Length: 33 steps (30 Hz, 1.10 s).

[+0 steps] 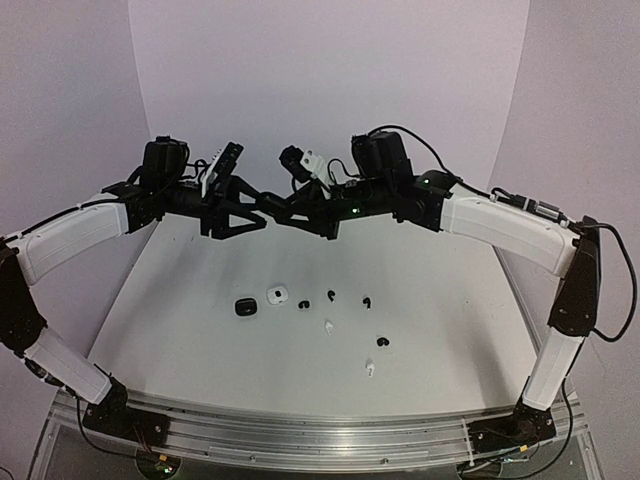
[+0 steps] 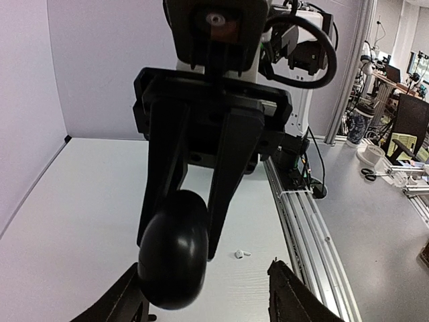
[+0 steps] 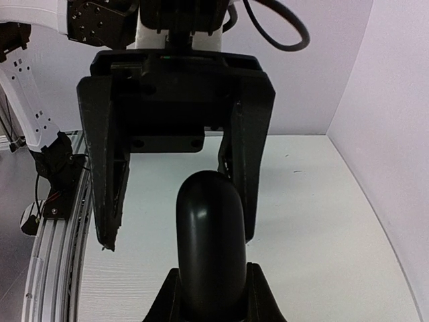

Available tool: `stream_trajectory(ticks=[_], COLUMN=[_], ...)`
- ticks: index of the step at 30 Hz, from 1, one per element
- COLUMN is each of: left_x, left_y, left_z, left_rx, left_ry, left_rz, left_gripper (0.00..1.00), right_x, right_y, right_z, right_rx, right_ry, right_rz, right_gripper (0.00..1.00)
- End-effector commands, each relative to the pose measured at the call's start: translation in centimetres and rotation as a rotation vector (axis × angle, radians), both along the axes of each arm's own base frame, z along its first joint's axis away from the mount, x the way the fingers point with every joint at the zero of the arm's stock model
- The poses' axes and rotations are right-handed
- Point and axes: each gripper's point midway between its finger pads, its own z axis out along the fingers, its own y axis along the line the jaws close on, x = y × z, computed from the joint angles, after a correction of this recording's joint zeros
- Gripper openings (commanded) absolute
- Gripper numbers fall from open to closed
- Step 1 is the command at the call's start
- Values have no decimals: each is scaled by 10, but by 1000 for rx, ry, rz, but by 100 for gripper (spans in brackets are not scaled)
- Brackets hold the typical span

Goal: Insert the wireless bluetooth earbuds into the charging case
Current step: Pass from the left arm to the right, then pass from the right arm to the left

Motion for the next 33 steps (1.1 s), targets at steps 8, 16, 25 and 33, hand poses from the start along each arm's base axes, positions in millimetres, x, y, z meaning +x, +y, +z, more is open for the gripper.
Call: stream_trajectory(ticks=[8, 16, 25, 33], left_x=[13, 11, 8, 1], left_y=[-2, -10, -10, -8], left_z=[16, 23, 23, 24], left_rx=[-1, -23, -26, -29], left_ry=[-100, -122, -137, -151], left_rz=[54, 40, 19, -3], left_gripper=[43, 32, 3, 0], right_x=[-11, -11, -9, -9], right_y=[-8, -7, -6, -4], right_z=[36, 36, 35, 25], right_rx=[55, 56, 51, 39], right_ry=[-61, -62, -65, -38], right_rz=[1, 4, -3, -1], right_gripper=[0, 0, 0, 11])
